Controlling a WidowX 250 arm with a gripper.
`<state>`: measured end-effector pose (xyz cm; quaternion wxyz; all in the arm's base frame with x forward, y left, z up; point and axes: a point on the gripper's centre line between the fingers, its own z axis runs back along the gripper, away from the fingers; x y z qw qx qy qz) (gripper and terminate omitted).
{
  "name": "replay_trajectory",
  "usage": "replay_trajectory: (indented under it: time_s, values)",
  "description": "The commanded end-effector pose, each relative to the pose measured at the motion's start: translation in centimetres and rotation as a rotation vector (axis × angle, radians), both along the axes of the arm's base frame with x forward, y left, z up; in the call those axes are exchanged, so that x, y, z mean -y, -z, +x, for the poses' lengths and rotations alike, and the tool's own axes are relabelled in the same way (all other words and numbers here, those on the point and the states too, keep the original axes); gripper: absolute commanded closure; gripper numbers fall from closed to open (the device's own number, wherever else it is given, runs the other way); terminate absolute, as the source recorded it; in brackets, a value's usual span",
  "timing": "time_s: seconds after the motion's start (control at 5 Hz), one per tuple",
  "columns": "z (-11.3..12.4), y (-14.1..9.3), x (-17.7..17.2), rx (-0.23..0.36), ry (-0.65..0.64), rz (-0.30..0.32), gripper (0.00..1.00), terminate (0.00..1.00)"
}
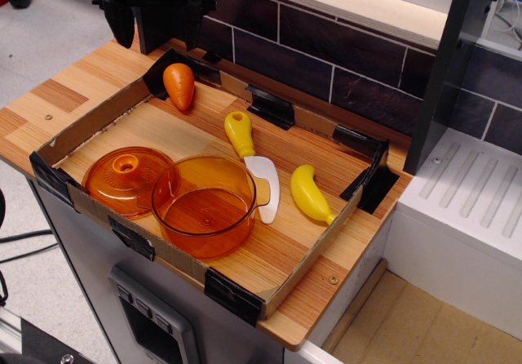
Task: Put banana in pot
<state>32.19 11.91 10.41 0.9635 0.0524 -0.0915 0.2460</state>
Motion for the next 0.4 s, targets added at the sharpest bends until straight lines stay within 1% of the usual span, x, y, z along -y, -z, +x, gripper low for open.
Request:
replay_trajectory:
  time_s: [0.0, 0.2]
  values:
    - [0.0, 0.0, 0.0, 0.0, 0.0, 0.0, 0.0, 0.0]
    - [0.8, -0.5, 2.1, 0.044, -0.092, 0.035, 0.0, 0.0]
